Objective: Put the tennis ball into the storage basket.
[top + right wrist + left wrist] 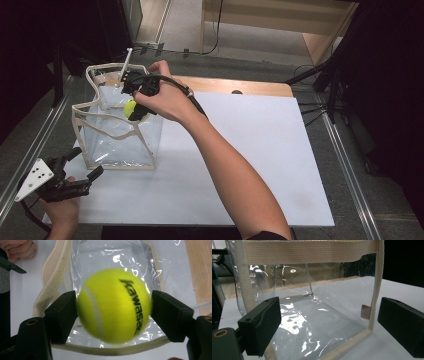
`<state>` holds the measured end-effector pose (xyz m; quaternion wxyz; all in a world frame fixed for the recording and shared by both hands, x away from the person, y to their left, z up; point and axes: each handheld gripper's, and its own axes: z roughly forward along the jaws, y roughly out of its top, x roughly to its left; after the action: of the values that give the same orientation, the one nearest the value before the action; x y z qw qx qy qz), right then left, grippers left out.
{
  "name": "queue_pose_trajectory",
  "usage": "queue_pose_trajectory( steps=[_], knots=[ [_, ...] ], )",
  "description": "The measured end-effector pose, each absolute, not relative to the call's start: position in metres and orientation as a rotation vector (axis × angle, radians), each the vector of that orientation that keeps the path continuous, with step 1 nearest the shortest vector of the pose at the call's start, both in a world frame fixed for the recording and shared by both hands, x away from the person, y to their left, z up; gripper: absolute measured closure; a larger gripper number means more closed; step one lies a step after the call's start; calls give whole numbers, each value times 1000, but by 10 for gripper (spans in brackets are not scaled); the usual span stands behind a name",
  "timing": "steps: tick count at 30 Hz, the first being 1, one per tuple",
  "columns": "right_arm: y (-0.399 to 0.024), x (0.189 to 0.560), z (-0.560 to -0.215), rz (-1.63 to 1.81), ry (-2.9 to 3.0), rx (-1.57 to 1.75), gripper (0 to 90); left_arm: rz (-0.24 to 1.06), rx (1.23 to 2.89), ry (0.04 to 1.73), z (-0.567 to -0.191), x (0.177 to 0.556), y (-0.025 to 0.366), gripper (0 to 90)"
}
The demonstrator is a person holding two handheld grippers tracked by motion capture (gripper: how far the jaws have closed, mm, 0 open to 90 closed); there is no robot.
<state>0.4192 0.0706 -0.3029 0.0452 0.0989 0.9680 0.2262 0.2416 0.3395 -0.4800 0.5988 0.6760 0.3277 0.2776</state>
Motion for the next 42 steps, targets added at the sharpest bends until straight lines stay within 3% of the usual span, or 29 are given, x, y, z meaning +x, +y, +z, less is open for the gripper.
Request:
queue_pose_trajectory(
  steps=[4, 29, 42],
  knots=[
    [68, 419, -300, 732, 2948, 313, 180, 645, 1568, 760, -480, 242, 339, 53],
    [35, 409, -276, 836, 2874, 354, 179, 644, 1573, 757, -480, 242, 338, 54],
    [14, 406, -283, 862, 2864, 404, 179, 648, 1580, 758, -480, 242, 338, 54]
  ],
)
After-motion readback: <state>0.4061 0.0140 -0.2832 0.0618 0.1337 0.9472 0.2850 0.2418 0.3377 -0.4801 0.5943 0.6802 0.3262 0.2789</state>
